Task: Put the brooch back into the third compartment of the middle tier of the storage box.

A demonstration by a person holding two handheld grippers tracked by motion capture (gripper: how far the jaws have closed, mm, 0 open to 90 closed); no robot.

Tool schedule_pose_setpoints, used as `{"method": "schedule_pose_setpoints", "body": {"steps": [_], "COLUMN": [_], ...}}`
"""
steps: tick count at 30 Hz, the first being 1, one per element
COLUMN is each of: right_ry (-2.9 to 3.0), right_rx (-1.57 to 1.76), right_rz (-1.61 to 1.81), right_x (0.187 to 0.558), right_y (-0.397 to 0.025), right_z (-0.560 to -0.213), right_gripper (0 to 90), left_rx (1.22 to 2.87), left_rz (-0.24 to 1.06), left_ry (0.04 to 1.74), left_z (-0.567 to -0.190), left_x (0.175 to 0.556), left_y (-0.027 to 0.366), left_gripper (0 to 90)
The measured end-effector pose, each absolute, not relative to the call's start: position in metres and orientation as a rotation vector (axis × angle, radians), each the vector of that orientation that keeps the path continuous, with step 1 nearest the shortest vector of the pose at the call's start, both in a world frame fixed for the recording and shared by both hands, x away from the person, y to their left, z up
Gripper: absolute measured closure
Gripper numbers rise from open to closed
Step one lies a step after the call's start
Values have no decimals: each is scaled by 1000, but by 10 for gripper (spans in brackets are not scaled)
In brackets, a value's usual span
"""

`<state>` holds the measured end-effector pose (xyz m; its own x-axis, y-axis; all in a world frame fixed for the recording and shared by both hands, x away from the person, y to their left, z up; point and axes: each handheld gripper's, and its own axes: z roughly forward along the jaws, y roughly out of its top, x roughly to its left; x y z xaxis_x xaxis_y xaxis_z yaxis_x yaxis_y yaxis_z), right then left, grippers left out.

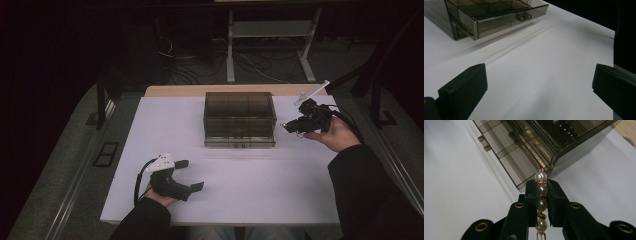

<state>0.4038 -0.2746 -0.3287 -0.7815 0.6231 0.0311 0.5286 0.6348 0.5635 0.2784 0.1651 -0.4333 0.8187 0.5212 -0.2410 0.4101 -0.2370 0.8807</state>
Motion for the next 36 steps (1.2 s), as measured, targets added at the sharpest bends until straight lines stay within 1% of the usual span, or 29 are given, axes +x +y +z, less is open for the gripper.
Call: {"method": "schedule_pose_setpoints", "body": {"steps": [16,36], "right_ry": [2695,2725], "right_rx": [891,861], "right_rz": [851,845], "right_x": [411,422], "right_y": [-254,-232], "right_z": [-317,-330], "right_gripper": [788,787], "left_rx": [1863,1862], "left_rz": [122,119], "left_ry": [703,701], "left_z": [-433,-433], "left_x": [278,278], "left_y": [165,165], "left_gripper": [0,0]}}
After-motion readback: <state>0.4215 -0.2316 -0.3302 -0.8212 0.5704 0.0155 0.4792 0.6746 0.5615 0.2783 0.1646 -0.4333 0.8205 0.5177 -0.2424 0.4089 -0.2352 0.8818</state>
